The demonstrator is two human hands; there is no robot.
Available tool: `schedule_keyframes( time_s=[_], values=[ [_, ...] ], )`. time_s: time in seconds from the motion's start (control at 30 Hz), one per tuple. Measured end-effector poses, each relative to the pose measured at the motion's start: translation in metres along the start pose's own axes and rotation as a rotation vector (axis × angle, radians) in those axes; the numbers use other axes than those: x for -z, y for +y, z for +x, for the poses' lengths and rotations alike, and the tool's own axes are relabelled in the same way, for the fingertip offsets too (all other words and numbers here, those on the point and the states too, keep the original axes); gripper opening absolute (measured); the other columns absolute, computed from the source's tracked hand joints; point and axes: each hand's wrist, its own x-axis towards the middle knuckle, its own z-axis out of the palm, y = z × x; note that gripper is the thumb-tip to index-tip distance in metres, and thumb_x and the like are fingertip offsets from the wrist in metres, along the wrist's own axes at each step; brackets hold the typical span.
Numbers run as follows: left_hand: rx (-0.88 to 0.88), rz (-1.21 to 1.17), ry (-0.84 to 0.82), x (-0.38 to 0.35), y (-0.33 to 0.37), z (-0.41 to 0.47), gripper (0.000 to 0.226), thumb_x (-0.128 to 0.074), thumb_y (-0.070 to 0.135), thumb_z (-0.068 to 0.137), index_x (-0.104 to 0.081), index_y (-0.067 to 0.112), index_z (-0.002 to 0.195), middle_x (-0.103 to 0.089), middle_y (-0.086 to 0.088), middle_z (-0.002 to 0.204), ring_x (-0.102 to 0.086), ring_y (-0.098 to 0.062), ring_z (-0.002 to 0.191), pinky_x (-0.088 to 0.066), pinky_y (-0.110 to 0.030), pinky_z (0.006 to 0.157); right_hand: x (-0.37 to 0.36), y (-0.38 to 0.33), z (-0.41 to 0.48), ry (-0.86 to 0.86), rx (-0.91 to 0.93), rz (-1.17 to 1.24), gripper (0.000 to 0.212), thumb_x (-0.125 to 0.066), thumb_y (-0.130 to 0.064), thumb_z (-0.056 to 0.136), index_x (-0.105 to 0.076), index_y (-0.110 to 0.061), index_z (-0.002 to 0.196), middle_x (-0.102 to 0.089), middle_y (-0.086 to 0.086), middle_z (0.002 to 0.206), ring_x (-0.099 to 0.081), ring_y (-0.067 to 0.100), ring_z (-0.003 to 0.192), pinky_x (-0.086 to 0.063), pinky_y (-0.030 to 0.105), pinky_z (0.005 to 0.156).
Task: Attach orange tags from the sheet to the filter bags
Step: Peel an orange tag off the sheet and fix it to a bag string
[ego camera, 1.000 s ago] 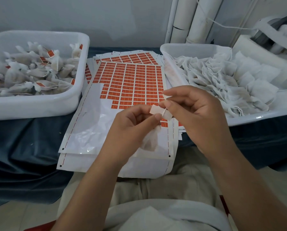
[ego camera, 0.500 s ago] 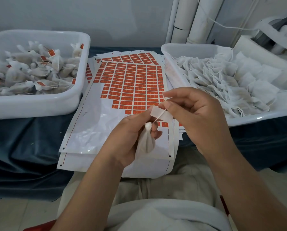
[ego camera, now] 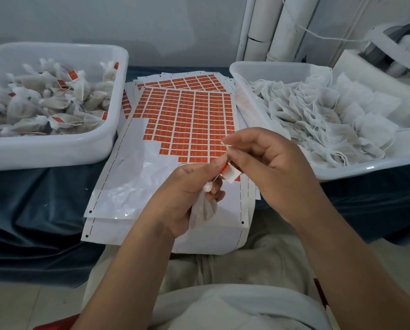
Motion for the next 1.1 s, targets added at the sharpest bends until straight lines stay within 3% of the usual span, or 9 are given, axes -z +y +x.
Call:
schedule_keyframes(
  time_s=[0.1, 0.23, 0.47, 0.53, 0.63, 0.73, 0.93, 1.1],
  values=[
    [-0.01, 0.044, 0.005, 0.001, 0.001, 0.001, 0.024, -0.077, 0.055, 0.073, -0.079, 0.031, 0.071, -0.066, 0.008, 0.064, -0.062, -0.009, 0.058, -0.058, -0.024, 0.078, -0.001, -0.001, 0.0, -0.009, -0.007, -0.01, 0.021, -0.063, -0.017, 0.104, -0.07, -0.033, 0.115, -0.077, -0.015, 0.108, -0.073, 0.006, 0.104, -0.058, 0.017, 0.085],
    [-0.013, 0.049, 0.011, 0.002, 0.001, -0.001, 0.031, -0.083, 0.058, 0.058, -0.08, 0.03, 0.073, -0.068, 0.008, 0.067, -0.064, -0.009, 0.058, -0.058, -0.026, 0.078, -0.001, -0.002, 0.0, -0.026, -0.025, 0.015, 0.02, -0.063, -0.017, 0.104, -0.07, -0.033, 0.114, -0.078, -0.012, 0.103, -0.074, 0.009, 0.102, -0.059, 0.02, 0.087],
    [-0.033, 0.118, -0.008, 0.002, 0.003, -0.002, 0.025, -0.081, 0.042, 0.08, -0.077, 0.026, 0.061, -0.065, 0.012, 0.063, -0.062, -0.006, 0.06, -0.056, -0.023, 0.075, -0.003, -0.003, -0.001, -0.04, -0.01, 0.022, 0.02, -0.063, -0.017, 0.103, -0.07, -0.032, 0.114, -0.078, -0.012, 0.1, -0.075, 0.009, 0.099, -0.057, 0.016, 0.084],
    [-0.063, 0.116, 0.039, 0.0, 0.003, -0.003, 0.024, -0.089, 0.044, 0.073, -0.077, 0.025, 0.064, -0.068, 0.01, 0.07, -0.064, -0.007, 0.066, -0.056, -0.022, 0.072, -0.004, -0.001, 0.0, -0.032, -0.034, 0.066, 0.019, -0.061, -0.022, 0.104, -0.07, -0.032, 0.118, -0.078, -0.011, 0.104, -0.075, 0.01, 0.101, -0.058, 0.018, 0.085],
    [-0.144, 0.116, 0.138, -0.001, 0.001, -0.002, 0.022, -0.083, 0.046, 0.064, -0.078, 0.025, 0.068, -0.069, 0.007, 0.076, -0.063, -0.009, 0.074, -0.053, -0.026, 0.074, -0.006, 0.001, 0.003, -0.038, -0.187, 0.175, 0.027, -0.061, -0.045, 0.101, -0.066, -0.032, 0.124, -0.077, -0.009, 0.111, -0.076, 0.014, 0.103, -0.064, 0.031, 0.084],
    [-0.226, 0.108, 0.187, -0.001, -0.001, -0.002, 0.019, -0.079, 0.043, 0.071, -0.079, 0.026, 0.076, -0.072, 0.005, 0.08, -0.068, -0.006, 0.074, -0.054, -0.024, 0.072, -0.007, 0.005, 0.004, -0.125, -0.22, -0.006, 0.036, -0.067, -0.056, 0.093, -0.069, -0.023, 0.107, -0.078, -0.009, 0.096, -0.077, 0.013, 0.088, -0.065, 0.031, 0.074],
    [-0.187, 0.066, 0.168, 0.003, -0.002, -0.001, 0.02, -0.077, 0.038, 0.077, -0.081, 0.022, 0.088, -0.075, 0.0, 0.091, -0.071, -0.013, 0.083, -0.056, -0.025, 0.074, -0.007, 0.012, 0.003, -0.165, -0.034, -0.133, 0.025, -0.06, -0.04, 0.103, -0.07, -0.021, 0.089, -0.075, -0.01, 0.082, -0.074, 0.009, 0.076, -0.054, 0.016, 0.068],
    [-0.082, 0.023, 0.077, 0.003, 0.0, 0.001, 0.028, -0.077, 0.045, 0.082, -0.08, 0.02, 0.096, -0.072, 0.0, 0.09, -0.067, -0.01, 0.078, -0.055, -0.023, 0.075, -0.005, 0.015, 0.004, -0.2, 0.014, -0.123, 0.025, -0.056, -0.029, 0.108, -0.068, -0.021, 0.088, -0.073, -0.006, 0.08, -0.073, 0.016, 0.078, -0.053, 0.016, 0.069]
  ],
)
